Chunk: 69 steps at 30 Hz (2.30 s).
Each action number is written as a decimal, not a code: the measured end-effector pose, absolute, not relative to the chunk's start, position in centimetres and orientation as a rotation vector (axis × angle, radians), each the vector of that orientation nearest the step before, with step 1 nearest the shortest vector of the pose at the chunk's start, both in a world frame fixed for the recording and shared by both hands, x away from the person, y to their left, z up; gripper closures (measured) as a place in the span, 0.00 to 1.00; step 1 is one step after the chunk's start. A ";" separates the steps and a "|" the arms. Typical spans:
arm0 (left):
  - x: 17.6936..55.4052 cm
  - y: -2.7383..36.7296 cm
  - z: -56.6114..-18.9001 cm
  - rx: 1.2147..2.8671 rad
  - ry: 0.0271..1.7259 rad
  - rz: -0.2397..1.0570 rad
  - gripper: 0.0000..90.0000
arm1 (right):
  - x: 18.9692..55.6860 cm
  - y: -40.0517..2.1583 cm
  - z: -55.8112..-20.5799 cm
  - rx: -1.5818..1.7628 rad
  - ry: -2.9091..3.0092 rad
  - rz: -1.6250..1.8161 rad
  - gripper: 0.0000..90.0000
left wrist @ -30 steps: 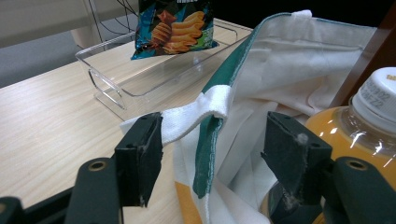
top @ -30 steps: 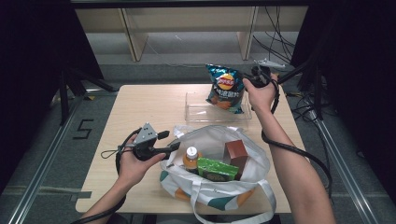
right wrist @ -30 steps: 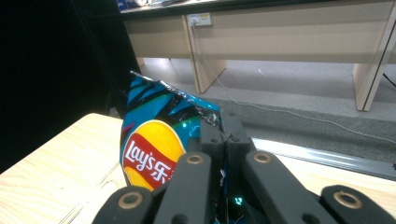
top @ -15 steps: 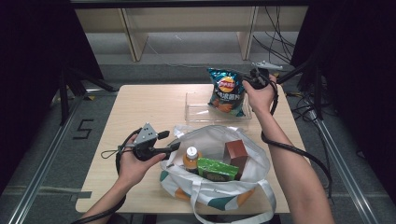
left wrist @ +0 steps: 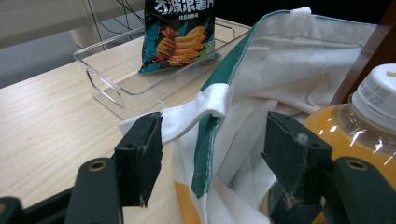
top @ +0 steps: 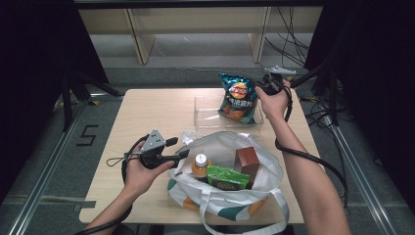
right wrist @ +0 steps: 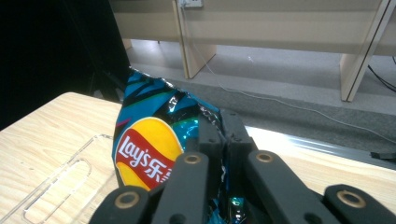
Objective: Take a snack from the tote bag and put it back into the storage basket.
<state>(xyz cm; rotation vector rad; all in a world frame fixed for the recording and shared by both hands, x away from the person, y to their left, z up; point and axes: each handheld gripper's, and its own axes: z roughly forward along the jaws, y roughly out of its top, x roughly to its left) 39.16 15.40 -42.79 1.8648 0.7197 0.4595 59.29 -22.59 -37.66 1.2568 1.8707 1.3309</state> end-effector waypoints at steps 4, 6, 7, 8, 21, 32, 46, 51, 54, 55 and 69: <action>39.2 15.4 -42.8 1.869 0.719 0.466 0.41 | 59.2 -22.4 -37.5 1.299 1.841 1.347 0.94; 39.2 15.4 -42.8 1.869 0.721 0.463 0.41 | 59.3 -22.4 -37.5 1.287 1.845 1.338 0.91; 39.2 15.4 -42.8 1.870 0.723 0.462 0.41 | 59.3 -22.7 -37.4 1.263 1.857 1.305 0.90; 39.2 15.4 -42.8 1.869 0.722 0.463 0.41 | 59.3 -22.8 -37.5 1.267 1.872 1.304 0.89; 39.2 15.4 -42.8 1.867 0.722 0.464 0.41 | 59.3 -22.9 -37.5 1.294 1.848 1.266 0.69; 39.2 15.4 -42.7 1.859 0.730 0.461 0.41 | 58.5 -22.9 -36.9 1.306 1.831 1.326 0.51; 39.1 15.6 -42.6 1.849 0.734 0.470 0.41 | 56.0 -24.8 -35.4 1.294 1.874 1.372 0.44; 39.1 15.7 -42.5 1.847 0.735 0.471 0.41 | 54.8 -25.7 -35.4 1.286 1.877 1.360 0.43; 39.1 15.6 -42.6 1.849 0.733 0.468 0.40 | 54.3 -26.1 -35.6 1.300 1.871 1.387 0.44; 39.1 15.6 -42.6 1.848 0.734 0.469 0.41 | 54.0 -26.3 -35.7 1.294 1.867 1.380 0.44; 39.2 15.9 -42.5 1.838 0.735 0.462 0.41 | 50.3 -27.7 -35.3 1.192 1.930 1.395 0.48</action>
